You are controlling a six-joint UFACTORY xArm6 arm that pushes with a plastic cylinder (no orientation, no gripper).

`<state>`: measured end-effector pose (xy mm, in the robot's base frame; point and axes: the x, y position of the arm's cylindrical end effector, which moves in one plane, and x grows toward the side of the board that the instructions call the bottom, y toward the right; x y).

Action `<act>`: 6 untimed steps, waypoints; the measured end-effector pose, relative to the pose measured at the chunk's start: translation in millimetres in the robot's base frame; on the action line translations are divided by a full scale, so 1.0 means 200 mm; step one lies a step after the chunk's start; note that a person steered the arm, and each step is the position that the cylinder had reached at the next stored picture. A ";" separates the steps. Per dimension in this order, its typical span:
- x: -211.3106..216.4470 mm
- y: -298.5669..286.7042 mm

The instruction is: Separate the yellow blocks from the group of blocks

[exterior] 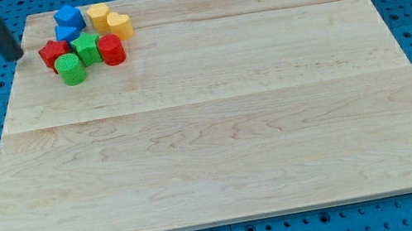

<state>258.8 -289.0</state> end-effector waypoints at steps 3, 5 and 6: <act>-0.05 0.93; 0.03 1.39; -0.10 1.79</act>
